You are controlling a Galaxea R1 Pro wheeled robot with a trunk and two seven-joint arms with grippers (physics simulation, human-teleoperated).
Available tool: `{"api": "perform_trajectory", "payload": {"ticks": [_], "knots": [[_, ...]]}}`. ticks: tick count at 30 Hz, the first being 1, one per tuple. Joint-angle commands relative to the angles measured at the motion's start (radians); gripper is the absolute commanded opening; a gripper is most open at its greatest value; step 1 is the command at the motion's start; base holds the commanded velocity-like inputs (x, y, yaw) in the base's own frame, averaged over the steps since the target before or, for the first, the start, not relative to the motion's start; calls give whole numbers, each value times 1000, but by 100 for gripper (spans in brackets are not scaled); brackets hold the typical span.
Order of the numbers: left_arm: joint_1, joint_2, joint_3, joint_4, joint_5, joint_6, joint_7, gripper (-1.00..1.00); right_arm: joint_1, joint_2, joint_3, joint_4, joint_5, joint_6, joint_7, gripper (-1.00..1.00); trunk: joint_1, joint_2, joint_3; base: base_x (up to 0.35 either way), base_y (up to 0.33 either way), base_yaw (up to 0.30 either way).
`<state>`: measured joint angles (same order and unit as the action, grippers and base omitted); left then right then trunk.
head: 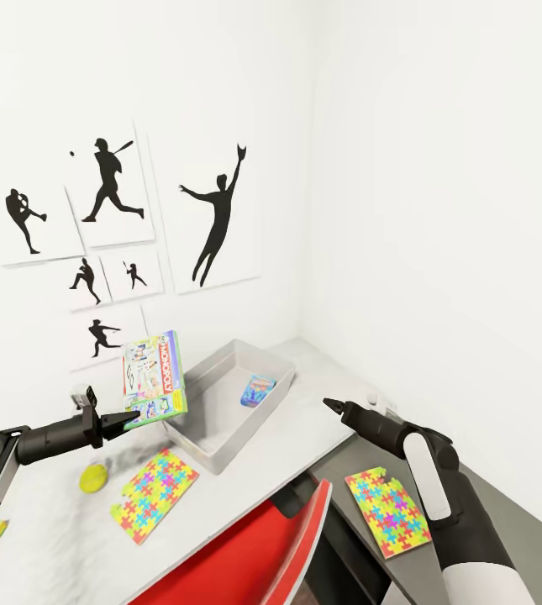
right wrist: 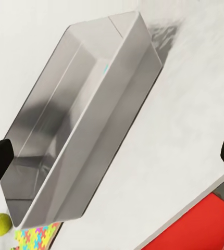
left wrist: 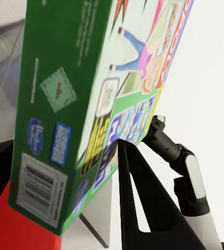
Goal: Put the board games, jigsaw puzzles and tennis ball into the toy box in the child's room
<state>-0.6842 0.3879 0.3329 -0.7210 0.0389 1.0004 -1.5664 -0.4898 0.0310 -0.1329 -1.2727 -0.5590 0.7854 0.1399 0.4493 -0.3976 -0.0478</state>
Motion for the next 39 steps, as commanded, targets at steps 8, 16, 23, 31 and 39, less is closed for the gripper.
{"api": "perform_trajectory", "payload": {"ticks": [8, 16, 23, 31, 39], "knots": [[0, 0, 0, 0, -1, 11, -4, -100, -1, 1, -4, 0, 5, 6, 7, 100, 1, -2, -2, 57, 0, 0], [0, 0, 0, 0, -1, 11, -4, -100, -1, 1, -4, 0, 5, 6, 7, 100, 1, -2, -2, 94, 10, 0], [0, 0, 0, 0, -1, 11, -4, -100, -1, 1, -4, 0, 5, 6, 7, 100, 1, -2, -2, 80, 3, 0], [0, 0, 0, 0, -1, 11, -4, -100, -1, 1, -4, 0, 5, 6, 7, 100, 1, -2, -2, 25, 0, 0], [0, 0, 0, 0, -1, 11, -4, -100, -1, 1, -4, 0, 5, 6, 7, 100, 1, -2, -2, 65, 0, 0]]}}
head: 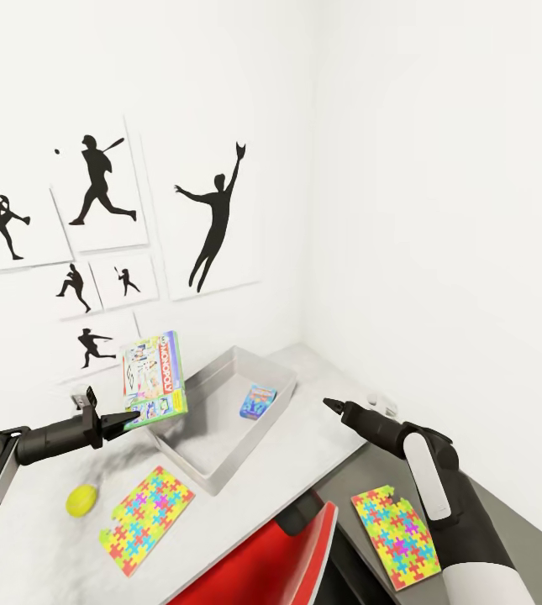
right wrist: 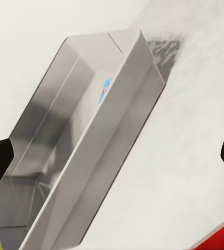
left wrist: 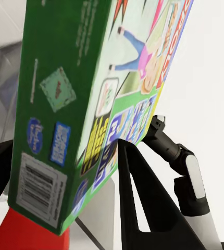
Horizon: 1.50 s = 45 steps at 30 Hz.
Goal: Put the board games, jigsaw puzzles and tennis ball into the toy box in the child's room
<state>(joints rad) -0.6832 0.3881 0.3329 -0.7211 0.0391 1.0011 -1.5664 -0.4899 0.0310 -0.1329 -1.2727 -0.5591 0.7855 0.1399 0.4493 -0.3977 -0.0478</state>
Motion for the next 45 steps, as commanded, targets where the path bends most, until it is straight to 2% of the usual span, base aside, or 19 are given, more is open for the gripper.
{"api": "perform_trajectory", "payload": {"ticks": [1, 18, 20, 22, 25, 28, 29, 30, 33, 35, 36, 40, 42, 44, 45], "knots": [[-1, 0, 0, 0, -1, 11, -4, -100, -2, 1, -4, 0, 5, 6, 7, 100, 1, -2, -2, 8, 0, 0], [-1, -2, 0, 0, -8, 21, -4, -100, -1, 2, -3, -7, 4, 9, 9, 100, 1, -2, -2, 1, 0, 0], [-19, -9, -4, -2, -10, 30, -4, -100, -1, 2, -2, -8, 4, 9, 9, 100, 1, -2, -2, 0, 0, 0], [-65, -27, -6, -9, -14, 34, -4, -100, -1, 2, -1, -10, 4, 9, 9, 100, 1, -2, -2, 0, 0, 0], [-139, -77, -9, -8, -54, 35, 2, -100, -1, 2, -2, -12, 5, 9, 8, 100, 1, -2, -2, 0, 0, 0], [-177, -157, 1, -3, -83, 35, 156, -100, -1, 1, -3, -14, 5, 10, 7, 100, 1, -2, -2, 0, 0, 0], [-180, -169, 4, -3, -84, 35, 185, -100, -1, 1, -3, -14, 5, 10, 7, 100, 1, -2, -2, 0, 0, 0], [-186, -192, 14, -2, -86, 34, 239, -100, -1, 1, -3, -14, 5, 10, 7, 100, 1, -2, -2, 0, 0, 0], [-192, -234, 45, -2, -88, 32, 324, -100, -1, 1, -3, -14, 5, 10, 7, 100, 1, -2, -2, 0, 0, 0], [-194, -280, 87, 5, -90, 29, 399, -100, -2, 1, -4, -14, 5, 11, 7, 100, 1, -2, -2, 0, 0, 0], [-194, -291, 99, 7, -90, 28, 419, -100, -1, 1, -4, -14, 5, 11, 7, 100, 1, -2, -2, 0, 0, 0], [-195, -367, 196, 36, -91, 14, 597, -100, -1, 1, -3, -29, 6, 11, 7, 100, 1, -2, -2, 0, 0, 0], [-196, -412, 255, 51, -90, -35, 703, -100, -1, 1, -2, -44, 7, 11, 6, 100, 1, -2, -2, 0, 0, 0], [-196, -471, 333, 92, -90, -154, 837, -100, -1, 1, 0, -63, 7, 11, 6, 100, 1, -2, -2, 0, 0, 0], [-196, -476, 343, 103, -89, -170, 854, -100, -1, 1, 0, -65, 7, 11, 6, 100, 1, -2, -2, 0, 0, 0]]}}
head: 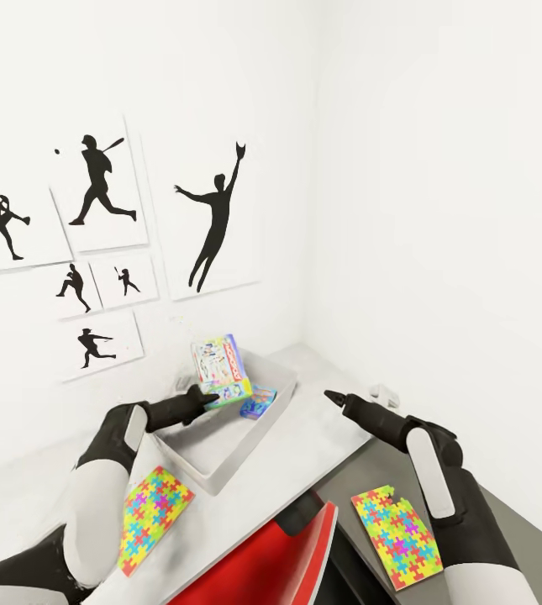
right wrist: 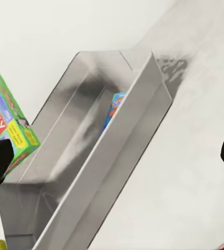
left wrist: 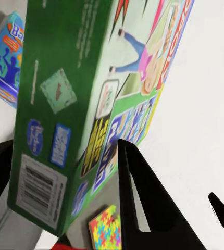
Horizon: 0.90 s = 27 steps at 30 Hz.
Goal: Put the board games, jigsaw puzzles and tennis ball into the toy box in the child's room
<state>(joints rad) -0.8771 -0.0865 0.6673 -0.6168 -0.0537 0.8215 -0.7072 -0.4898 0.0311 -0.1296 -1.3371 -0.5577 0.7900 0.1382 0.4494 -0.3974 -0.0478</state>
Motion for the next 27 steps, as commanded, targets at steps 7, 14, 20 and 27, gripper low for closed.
{"api": "perform_trajectory", "payload": {"ticks": [7, 14, 20, 27], "knots": [[-5, -12, 40, 38, -17, -10, 42, -100, -1, 26, -3, 18, 6, -5, 9, 100, 1, -3, -2, 0, 0, 0], [-9, 21, 32, 46, -11, 24, 78, 100, -1, 23, -1, 38, -1, -9, 9, 100, 1, -3, -2, 0, 0, 0], [-10, 28, 36, 46, 0, 55, 112, 100, -1, 22, -1, 41, -2, -9, 9, 100, 1, -3, -2, 0, 0, 0], [-10, 30, 37, 46, 3, 94, 151, 100, -1, 23, -1, 41, -2, -10, 9, 100, 1, -3, -2, 0, 0, 0]]}}
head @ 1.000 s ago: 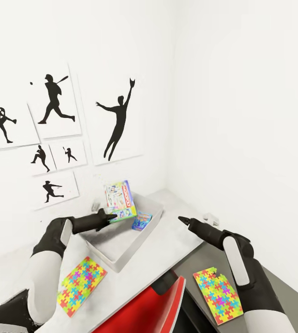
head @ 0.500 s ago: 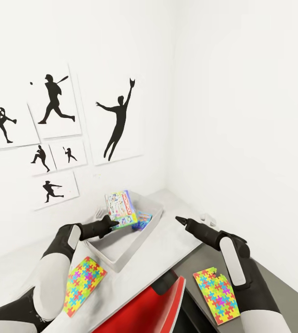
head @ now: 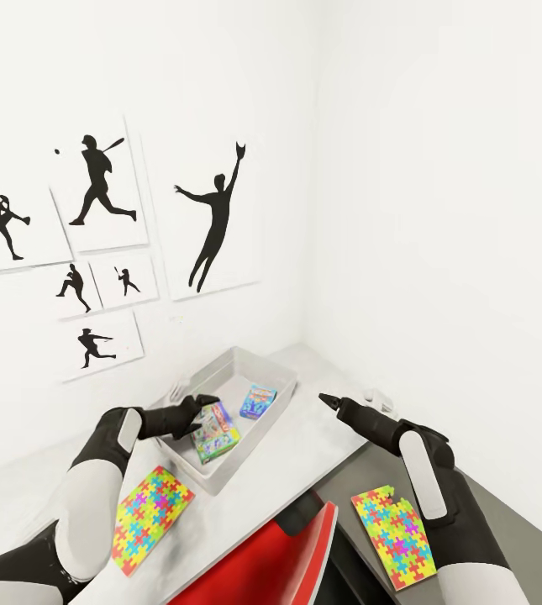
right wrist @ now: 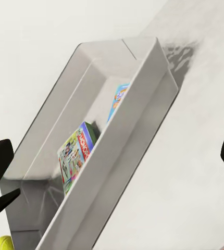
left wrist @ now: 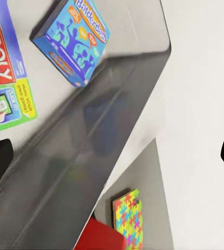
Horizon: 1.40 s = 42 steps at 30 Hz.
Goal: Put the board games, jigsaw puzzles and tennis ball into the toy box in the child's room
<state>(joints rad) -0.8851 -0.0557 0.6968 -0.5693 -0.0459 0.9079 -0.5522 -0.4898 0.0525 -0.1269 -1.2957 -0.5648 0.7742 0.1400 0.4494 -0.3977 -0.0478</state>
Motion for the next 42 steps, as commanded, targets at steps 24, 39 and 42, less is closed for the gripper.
{"api": "perform_trajectory", "payload": {"ticks": [24, 39, 42], "knots": [[1, 157, 17, -13, 58, 134, -246, 100, -1, 2, -3, -1, 10, 5, 7, 100, 1, -2, -2, 0, 0, 0], [8, 200, -14, -16, 53, 133, -520, 100, -1, 4, -1, -1, 12, 5, 7, 100, 1, -2, -2, 0, 0, 0], [8, 211, -43, -17, 53, 132, -549, 100, -1, 4, -1, -1, 11, 5, 7, 100, 1, -2, -1, 0, 0, 0]]}}
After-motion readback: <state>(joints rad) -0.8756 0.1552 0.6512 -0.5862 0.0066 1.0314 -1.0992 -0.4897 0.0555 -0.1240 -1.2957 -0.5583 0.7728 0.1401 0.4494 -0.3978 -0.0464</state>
